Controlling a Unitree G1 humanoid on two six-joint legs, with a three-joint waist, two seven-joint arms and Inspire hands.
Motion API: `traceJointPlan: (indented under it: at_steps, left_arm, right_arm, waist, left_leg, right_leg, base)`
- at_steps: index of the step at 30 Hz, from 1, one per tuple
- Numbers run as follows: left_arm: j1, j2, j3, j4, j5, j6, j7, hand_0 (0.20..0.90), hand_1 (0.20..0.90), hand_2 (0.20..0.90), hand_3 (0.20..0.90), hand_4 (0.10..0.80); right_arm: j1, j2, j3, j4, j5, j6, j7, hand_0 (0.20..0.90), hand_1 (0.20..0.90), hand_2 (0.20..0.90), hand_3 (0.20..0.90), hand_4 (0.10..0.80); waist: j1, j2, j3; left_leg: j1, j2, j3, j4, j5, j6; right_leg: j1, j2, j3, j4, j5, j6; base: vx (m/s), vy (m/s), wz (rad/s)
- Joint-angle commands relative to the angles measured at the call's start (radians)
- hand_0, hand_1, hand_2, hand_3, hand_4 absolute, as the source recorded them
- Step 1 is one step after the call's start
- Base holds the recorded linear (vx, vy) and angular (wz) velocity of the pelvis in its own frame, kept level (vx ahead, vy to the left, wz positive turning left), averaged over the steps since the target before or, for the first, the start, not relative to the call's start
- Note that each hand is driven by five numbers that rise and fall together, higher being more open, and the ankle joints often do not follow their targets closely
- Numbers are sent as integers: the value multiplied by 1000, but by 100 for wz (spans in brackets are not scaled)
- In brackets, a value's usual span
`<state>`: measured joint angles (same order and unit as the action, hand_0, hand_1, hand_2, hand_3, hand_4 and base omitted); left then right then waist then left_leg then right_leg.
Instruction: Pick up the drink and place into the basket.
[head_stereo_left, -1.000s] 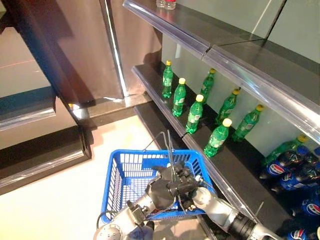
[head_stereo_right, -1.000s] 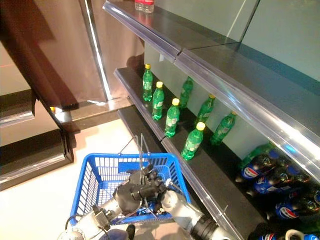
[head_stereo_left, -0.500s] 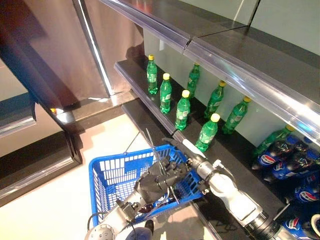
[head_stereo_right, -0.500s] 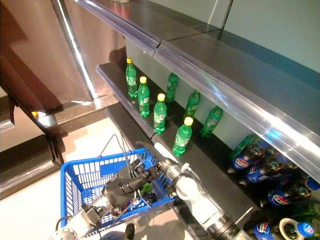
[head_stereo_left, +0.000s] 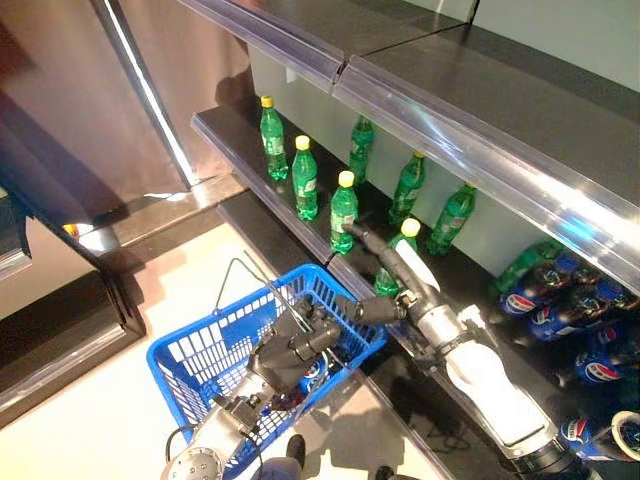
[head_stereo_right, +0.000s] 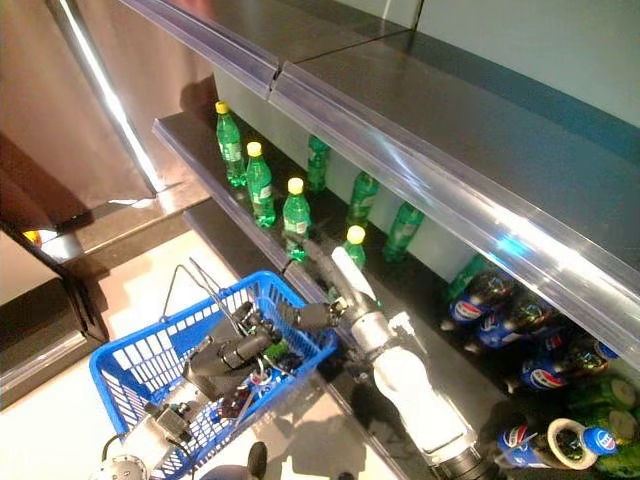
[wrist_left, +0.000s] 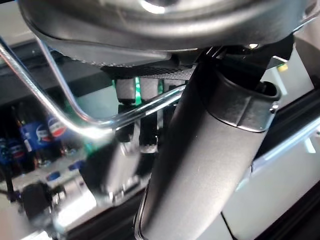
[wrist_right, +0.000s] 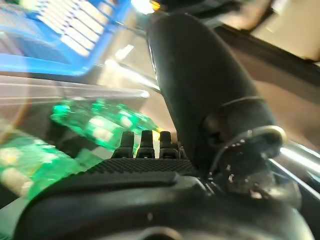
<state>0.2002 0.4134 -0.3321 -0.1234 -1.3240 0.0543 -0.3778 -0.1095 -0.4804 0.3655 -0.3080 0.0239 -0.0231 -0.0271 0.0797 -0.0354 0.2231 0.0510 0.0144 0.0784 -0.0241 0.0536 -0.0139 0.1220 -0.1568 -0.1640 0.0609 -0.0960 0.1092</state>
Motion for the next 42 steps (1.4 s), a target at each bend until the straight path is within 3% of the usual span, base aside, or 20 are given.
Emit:
traceJointPlan:
  at_steps: [1, 4, 5, 13, 35, 42]
  left_arm:
    - [-202, -111, 72, -315, -46, -187, -183, 300, 300, 300, 200, 100]
    - [-204, -114, 67, -312, -43, -193, -188, 300, 300, 300, 200, 100]
    - [-198, -114, 67, -315, -42, -199, -185, 300, 300, 300, 200, 100]
    - [-156, -100, 88, -323, -53, -227, -205, 300, 300, 300, 200, 100]
    - [-111, -76, 107, -326, -71, -226, -214, 300, 300, 300, 200, 100]
    - [-105, -76, 90, -320, -68, -233, -206, 300, 300, 300, 200, 100]
  right_arm:
    - [-91, 19, -8, -106, 90, -226, -58, 900, 900, 900, 900, 800]
    - [-103, 40, -11, -116, 24, -273, -149, 900, 900, 900, 900, 800]
    - [-102, 46, -20, -117, -10, -274, -209, 900, 900, 900, 900, 800]
    - [-15, 46, -69, -112, -37, -255, -354, 900, 900, 900, 900, 800]
    - [56, 38, -68, -54, -35, -118, -422, 900, 900, 900, 900, 800]
    - [44, 62, -62, -23, -24, -121, -567, 900, 900, 900, 900, 800]
  waist:
    - [4, 18, -161]
    - [4, 21, -166]
    - [3, 23, -170]
    - [-15, 34, -172]
    - [-13, 40, -158]
    - [-2, 42, -144]
  left_leg:
    - [42, 105, -27, -9, -9, -76]
    - [39, 106, -26, -10, -9, -78]
    - [38, 107, -22, -8, -9, -79]
    - [35, 116, -7, -4, -11, -83]
    - [37, 103, -12, -7, -16, -77]
    - [29, 95, -15, 24, -30, -75]
  right_leg:
    - [-42, -58, 6, -43, 160, 25]
    - [-41, -54, 6, -52, 161, 22]
    - [-41, -52, 9, -57, 162, 21]
    - [-50, -44, 22, -64, 161, 20]
    - [-51, -58, 14, -70, 172, 29]
    - [-55, -67, 10, -60, 173, 30]
  base:
    - [-63, -26, -2]
    - [-47, -19, -2]
    - [-51, -18, -2]
    - [-26, 7, -9]
    - [10, 6, -3]
    - [49, 20, 1]
